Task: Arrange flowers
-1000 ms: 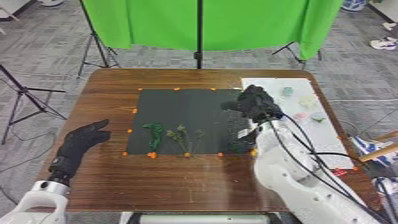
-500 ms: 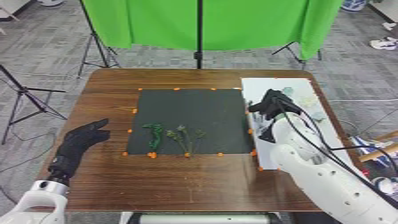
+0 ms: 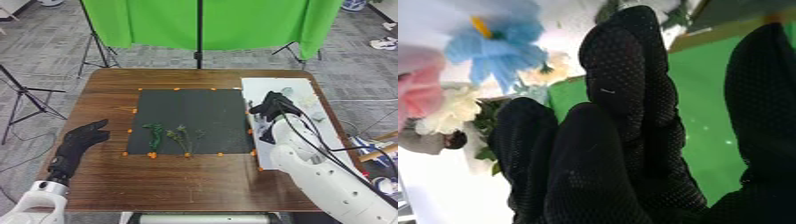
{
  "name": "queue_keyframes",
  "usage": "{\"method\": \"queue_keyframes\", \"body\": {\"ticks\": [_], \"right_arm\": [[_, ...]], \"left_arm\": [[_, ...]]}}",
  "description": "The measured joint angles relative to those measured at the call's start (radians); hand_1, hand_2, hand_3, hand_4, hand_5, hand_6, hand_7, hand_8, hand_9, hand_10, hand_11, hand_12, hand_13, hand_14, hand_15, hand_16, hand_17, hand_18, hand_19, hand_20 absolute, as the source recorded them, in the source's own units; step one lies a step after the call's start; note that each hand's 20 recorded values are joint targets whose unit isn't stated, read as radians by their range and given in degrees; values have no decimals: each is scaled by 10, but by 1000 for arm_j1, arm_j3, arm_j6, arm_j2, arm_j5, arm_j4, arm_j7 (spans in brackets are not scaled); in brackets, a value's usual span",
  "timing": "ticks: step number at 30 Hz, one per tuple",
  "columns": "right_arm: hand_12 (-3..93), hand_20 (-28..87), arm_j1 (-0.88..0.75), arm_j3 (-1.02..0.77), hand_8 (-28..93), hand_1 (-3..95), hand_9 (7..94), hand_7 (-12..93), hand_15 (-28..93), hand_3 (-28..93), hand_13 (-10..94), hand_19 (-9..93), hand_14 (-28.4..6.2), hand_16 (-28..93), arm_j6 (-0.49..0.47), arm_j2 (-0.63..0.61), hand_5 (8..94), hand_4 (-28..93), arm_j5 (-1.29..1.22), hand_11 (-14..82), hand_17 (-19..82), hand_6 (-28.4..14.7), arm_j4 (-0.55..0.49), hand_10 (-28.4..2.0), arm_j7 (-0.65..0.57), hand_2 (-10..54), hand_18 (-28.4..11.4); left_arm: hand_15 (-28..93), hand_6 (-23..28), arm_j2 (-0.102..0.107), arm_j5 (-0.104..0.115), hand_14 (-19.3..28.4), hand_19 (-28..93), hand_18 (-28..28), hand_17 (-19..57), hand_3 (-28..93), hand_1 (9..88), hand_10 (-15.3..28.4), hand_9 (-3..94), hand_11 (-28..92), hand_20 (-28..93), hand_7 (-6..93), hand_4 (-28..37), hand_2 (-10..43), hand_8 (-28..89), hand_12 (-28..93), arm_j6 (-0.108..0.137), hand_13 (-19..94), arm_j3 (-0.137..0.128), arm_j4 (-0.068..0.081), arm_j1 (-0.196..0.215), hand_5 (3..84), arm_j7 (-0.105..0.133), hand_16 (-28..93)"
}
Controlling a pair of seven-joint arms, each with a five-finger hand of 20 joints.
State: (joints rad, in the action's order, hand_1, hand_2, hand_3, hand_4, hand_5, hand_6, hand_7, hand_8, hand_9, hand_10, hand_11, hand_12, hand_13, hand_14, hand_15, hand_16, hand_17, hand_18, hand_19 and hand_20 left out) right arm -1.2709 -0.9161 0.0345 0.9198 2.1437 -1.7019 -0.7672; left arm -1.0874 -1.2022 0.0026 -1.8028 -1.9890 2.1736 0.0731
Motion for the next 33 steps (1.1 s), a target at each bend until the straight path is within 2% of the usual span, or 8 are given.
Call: {"method": "queue_keyframes", "body": {"ticks": [8, 24, 33], "right_arm": [[286, 589, 16, 22, -71, 318, 900, 207, 705, 634, 937, 932, -14, 358, 35, -10, 809, -127, 24, 457, 632, -30, -12, -115, 7, -95, -192], [286, 579, 50, 45, -73, 320, 895, 208, 695, 632, 937, 932, -13, 359, 36, -8, 805, -127, 45, 454, 628, -31, 68, -117, 4, -95, -189], [281, 541, 56, 83, -69, 257, 894, 192, 670, 572, 937, 932, -4, 358, 37, 4, 809, -158, 57, 431, 639, -52, 81, -132, 7, -95, -177]], "left_arm": [[224, 31, 0, -2, 197, 214, 180, 26, 658, 207, 152, 470, 199, 202, 90, -266, 61, -58, 128, -1, 355, 2, 0, -1, 465, 0, 12], [225, 30, -3, -7, 197, 216, 181, 25, 658, 206, 152, 469, 199, 201, 90, -267, 62, -58, 127, -3, 354, 5, 1, -5, 463, 0, 13], [224, 31, -5, -7, 197, 216, 181, 24, 657, 206, 152, 469, 198, 200, 88, -266, 62, -57, 127, -7, 354, 7, 2, -6, 463, 0, 12]]}}
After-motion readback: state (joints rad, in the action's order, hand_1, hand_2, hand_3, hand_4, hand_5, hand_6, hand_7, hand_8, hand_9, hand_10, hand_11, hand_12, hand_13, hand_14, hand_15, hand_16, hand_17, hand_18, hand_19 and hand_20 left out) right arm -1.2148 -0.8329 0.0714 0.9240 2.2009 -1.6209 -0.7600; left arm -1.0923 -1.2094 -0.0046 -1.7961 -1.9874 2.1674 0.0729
